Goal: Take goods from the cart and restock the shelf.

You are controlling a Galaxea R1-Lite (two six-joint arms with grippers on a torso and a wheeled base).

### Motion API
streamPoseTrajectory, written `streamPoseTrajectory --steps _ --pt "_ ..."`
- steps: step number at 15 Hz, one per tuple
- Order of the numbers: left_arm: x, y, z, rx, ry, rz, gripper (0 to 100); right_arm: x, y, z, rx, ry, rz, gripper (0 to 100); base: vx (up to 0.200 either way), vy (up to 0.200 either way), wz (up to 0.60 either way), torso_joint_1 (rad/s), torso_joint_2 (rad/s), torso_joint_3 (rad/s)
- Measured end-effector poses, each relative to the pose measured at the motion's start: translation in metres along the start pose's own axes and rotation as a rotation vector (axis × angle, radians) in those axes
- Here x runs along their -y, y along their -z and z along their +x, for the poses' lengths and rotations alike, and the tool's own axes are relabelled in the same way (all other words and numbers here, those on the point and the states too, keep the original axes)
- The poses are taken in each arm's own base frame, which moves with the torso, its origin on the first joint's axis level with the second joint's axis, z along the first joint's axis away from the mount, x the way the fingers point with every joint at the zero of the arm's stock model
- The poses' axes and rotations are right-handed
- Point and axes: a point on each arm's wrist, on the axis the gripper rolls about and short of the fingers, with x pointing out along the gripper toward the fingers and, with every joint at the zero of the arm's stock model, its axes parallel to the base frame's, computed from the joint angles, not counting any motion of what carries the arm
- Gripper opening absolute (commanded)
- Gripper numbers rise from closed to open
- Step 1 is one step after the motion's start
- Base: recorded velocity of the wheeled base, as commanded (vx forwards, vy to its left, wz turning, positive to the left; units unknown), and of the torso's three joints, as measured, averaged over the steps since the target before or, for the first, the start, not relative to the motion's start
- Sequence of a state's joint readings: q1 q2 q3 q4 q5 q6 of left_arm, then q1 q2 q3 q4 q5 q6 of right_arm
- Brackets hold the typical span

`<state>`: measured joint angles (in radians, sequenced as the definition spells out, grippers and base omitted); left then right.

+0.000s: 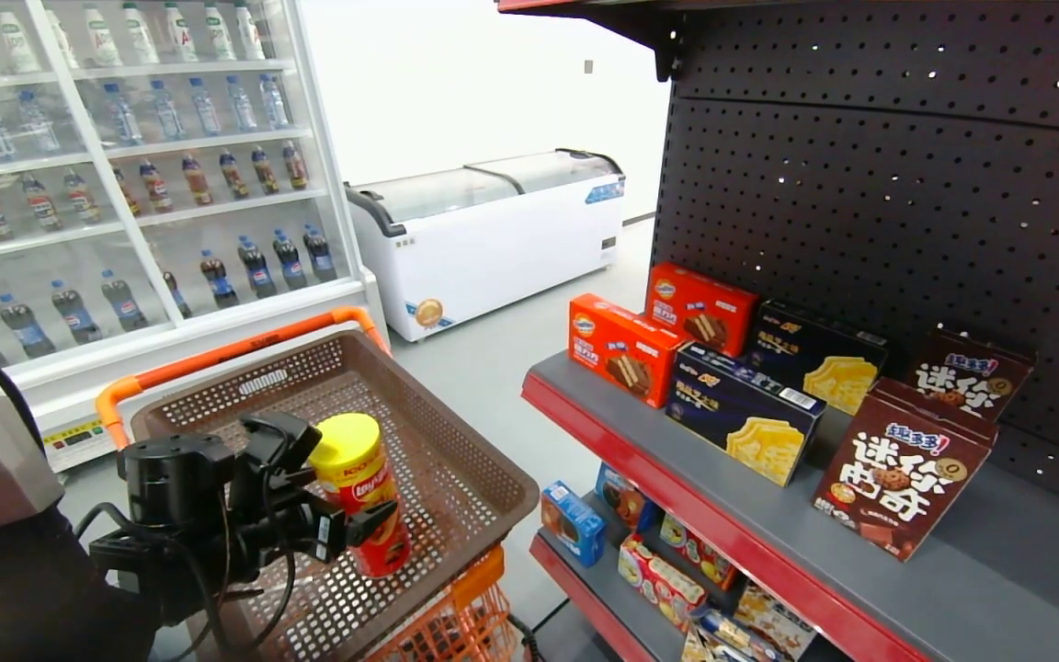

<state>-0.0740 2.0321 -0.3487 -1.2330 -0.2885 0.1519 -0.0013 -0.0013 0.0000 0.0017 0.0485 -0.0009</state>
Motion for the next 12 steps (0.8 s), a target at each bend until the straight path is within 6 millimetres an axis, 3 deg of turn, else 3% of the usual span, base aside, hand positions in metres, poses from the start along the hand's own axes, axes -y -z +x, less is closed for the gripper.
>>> streamPoseTrajectory --steps 3,4,8,12 --pt "-0.001 0.004 0.012 -0.020 0.008 0.046 100 0.000 0.000 0.000 0.000 0.000 0.000 100 0.000 0.000 0.00 0.000 0.00 0.000" --pt "-0.001 0.004 0.016 -0.020 0.011 0.054 0 0.000 0.000 0.000 0.000 0.000 0.000 100 0.000 0.000 0.00 0.000 0.00 0.000" --pt "-0.004 -0.005 0.030 0.020 0.018 0.063 0 0.000 0.000 0.000 0.000 0.000 0.000 100 0.000 0.000 0.00 0.000 0.00 0.000" --pt "-0.002 -0.011 0.028 0.030 -0.020 0.070 0 0.000 0.000 0.000 0.000 0.000 0.000 100 0.000 0.000 0.00 0.000 0.00 0.000"
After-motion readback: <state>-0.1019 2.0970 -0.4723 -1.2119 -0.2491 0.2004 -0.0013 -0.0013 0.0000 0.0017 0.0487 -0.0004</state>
